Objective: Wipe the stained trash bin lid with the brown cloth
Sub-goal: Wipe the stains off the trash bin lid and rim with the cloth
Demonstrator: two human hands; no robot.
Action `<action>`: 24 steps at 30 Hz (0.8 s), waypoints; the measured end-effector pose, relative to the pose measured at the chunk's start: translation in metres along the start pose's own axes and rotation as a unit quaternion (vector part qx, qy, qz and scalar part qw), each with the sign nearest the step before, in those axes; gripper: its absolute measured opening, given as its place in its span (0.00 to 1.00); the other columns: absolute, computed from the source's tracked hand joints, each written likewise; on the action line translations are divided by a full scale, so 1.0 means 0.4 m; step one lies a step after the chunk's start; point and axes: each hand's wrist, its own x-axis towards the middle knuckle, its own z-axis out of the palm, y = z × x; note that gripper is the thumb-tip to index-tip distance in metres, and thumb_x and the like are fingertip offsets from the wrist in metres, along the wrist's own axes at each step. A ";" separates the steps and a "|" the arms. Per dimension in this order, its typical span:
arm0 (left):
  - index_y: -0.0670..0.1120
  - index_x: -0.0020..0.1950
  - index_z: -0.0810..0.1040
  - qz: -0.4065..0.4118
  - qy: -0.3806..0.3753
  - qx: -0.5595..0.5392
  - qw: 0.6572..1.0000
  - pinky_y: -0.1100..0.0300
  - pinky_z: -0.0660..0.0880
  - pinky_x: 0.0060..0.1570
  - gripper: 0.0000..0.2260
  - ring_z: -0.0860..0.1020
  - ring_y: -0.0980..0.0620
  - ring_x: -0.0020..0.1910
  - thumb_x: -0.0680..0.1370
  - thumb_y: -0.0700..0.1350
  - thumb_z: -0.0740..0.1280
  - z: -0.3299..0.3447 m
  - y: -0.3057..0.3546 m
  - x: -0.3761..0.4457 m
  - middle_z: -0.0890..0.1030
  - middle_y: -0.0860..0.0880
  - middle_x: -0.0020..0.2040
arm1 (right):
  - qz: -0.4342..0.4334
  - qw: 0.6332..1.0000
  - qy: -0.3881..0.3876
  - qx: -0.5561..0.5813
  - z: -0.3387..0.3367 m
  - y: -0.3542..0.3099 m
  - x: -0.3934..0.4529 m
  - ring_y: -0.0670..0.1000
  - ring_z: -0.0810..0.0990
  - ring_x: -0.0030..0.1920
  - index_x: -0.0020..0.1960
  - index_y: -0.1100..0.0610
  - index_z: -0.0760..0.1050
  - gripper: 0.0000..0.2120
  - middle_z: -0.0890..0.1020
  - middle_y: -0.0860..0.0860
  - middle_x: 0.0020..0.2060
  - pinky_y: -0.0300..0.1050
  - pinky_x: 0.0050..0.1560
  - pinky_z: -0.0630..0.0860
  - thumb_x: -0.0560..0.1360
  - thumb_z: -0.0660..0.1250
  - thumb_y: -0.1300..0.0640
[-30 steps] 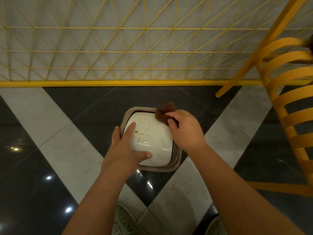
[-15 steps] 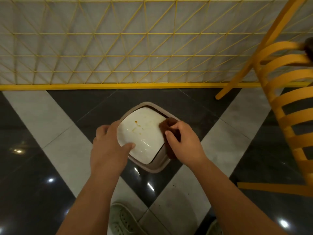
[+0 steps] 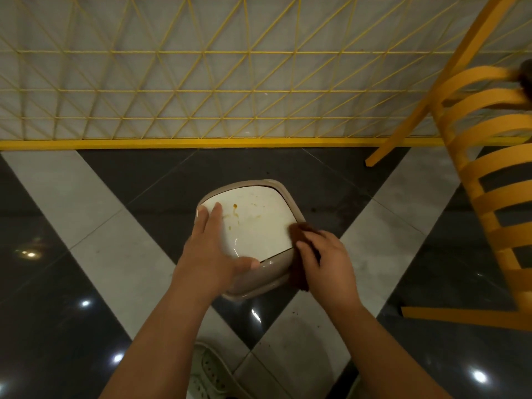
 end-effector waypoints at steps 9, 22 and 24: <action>0.55 0.76 0.39 0.019 -0.028 -0.012 0.999 0.48 0.60 0.69 0.52 0.51 0.47 0.76 0.68 0.49 0.76 -0.017 -0.002 -0.002 0.38 0.57 0.77 | -0.116 0.993 0.016 0.029 0.051 -0.100 -0.096 0.44 0.69 0.62 0.61 0.46 0.77 0.13 0.76 0.44 0.61 0.36 0.63 0.65 0.78 0.65 0.52; 0.51 0.76 0.41 -0.019 0.045 0.045 0.998 0.48 0.60 0.69 0.51 0.53 0.44 0.72 0.67 0.56 0.74 0.009 0.019 -0.030 0.48 0.50 0.74 | 0.160 0.973 0.056 0.158 0.061 0.021 -0.080 0.44 0.73 0.54 0.63 0.50 0.74 0.13 0.76 0.48 0.59 0.40 0.60 0.71 0.79 0.64 0.56; 0.50 0.76 0.43 -0.022 0.056 0.035 0.998 0.47 0.60 0.69 0.52 0.53 0.44 0.72 0.65 0.58 0.75 0.010 0.017 -0.029 0.49 0.51 0.74 | 0.142 0.975 0.043 0.163 0.077 0.024 -0.115 0.43 0.74 0.53 0.61 0.48 0.74 0.12 0.76 0.46 0.56 0.41 0.60 0.72 0.78 0.66 0.57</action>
